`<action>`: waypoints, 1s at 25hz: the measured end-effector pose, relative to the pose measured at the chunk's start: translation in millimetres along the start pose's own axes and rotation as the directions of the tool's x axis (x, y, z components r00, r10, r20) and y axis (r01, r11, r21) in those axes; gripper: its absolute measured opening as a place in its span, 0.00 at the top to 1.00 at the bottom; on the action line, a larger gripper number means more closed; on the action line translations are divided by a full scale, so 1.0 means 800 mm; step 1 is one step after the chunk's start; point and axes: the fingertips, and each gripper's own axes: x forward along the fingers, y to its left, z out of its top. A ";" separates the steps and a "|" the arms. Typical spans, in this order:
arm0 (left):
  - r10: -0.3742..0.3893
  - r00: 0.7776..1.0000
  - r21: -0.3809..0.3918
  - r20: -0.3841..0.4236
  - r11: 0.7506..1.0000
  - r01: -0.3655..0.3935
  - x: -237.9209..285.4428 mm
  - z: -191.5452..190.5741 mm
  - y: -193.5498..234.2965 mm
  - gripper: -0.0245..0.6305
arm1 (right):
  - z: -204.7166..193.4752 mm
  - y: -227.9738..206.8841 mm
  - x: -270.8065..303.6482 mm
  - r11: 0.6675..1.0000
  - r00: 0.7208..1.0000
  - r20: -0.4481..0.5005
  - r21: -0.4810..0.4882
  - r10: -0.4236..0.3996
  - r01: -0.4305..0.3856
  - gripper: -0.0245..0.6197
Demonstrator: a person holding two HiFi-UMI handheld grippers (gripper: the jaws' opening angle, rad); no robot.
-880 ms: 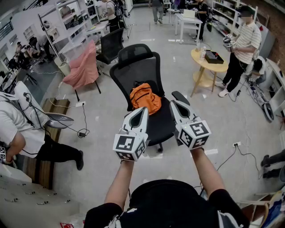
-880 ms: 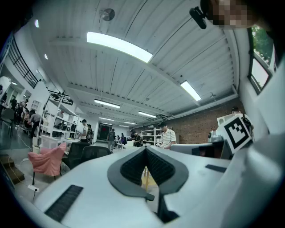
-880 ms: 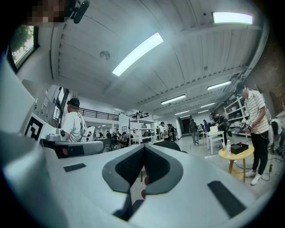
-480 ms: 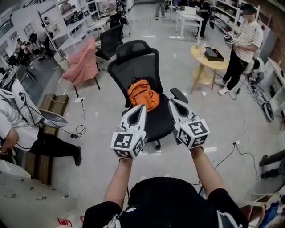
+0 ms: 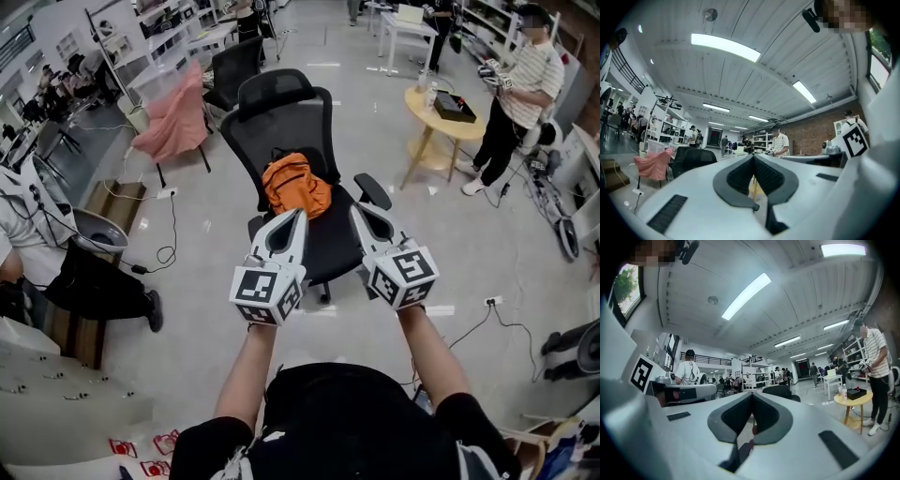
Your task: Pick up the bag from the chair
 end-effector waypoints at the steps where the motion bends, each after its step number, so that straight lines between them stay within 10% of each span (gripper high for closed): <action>1: 0.000 1.000 0.003 -0.004 1.000 0.000 0.003 -0.001 -0.004 0.96 | -0.002 -0.004 -0.002 1.000 1.000 0.000 0.010 0.001 -0.001 0.97; 25: 0.029 0.999 -0.045 -0.013 0.999 -0.030 0.081 -0.026 0.082 0.96 | -0.018 -0.054 0.107 0.999 1.000 0.000 0.027 0.031 -0.031 0.97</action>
